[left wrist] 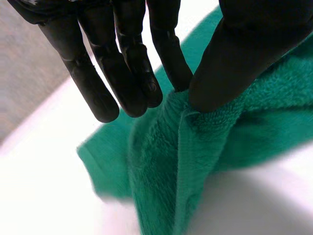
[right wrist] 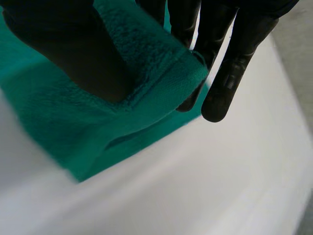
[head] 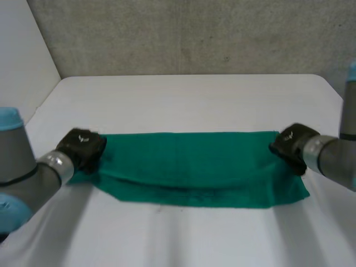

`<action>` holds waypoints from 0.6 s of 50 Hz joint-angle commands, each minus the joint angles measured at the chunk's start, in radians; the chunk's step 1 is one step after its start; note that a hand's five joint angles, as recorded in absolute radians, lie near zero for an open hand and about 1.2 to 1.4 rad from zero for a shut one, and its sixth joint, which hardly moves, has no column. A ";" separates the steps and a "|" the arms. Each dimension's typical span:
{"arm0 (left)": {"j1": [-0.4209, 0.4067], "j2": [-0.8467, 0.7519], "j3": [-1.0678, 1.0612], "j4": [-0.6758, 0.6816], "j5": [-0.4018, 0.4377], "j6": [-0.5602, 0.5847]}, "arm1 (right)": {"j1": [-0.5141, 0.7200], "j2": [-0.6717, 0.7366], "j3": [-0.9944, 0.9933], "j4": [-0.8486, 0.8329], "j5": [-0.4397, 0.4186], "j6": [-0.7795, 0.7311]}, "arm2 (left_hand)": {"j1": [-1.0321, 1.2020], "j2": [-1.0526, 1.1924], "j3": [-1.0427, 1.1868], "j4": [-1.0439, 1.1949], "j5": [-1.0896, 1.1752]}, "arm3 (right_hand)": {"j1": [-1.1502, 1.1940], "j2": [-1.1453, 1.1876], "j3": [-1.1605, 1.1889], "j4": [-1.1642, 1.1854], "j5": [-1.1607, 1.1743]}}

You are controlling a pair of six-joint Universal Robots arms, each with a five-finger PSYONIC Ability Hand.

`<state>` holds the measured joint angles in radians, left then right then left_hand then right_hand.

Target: Fold the towel.

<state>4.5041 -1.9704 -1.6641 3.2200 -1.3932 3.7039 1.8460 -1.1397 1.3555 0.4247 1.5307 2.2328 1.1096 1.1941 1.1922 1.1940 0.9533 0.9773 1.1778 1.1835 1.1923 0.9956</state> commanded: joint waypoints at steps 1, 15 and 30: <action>-0.040 -0.079 0.384 0.112 -0.052 0.028 | 0.021 0.084 -0.460 -0.191 0.081 0.178 | 0.287 0.202 0.204 0.202 0.268 | 0.419 0.218 0.213 0.204 0.226; -0.033 0.107 0.528 0.474 -0.132 -0.114 | 0.010 -0.133 -0.425 -0.561 0.074 0.426 | 0.287 0.202 0.204 0.202 0.268 | 0.419 0.218 0.213 0.204 0.226; -0.017 0.114 0.031 0.466 -0.061 -0.114 | 0.010 -0.134 0.020 -0.557 -0.018 0.433 | 0.287 0.202 0.204 0.202 0.268 | 0.419 0.218 0.213 0.204 0.226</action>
<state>4.4759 -1.8384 -1.4799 3.6831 -1.4849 3.5868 1.8538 -1.3038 1.2348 -0.1366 1.5312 2.6639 1.1097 1.1968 1.1949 1.1943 0.9533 0.9773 1.1778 1.1835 1.1923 0.9977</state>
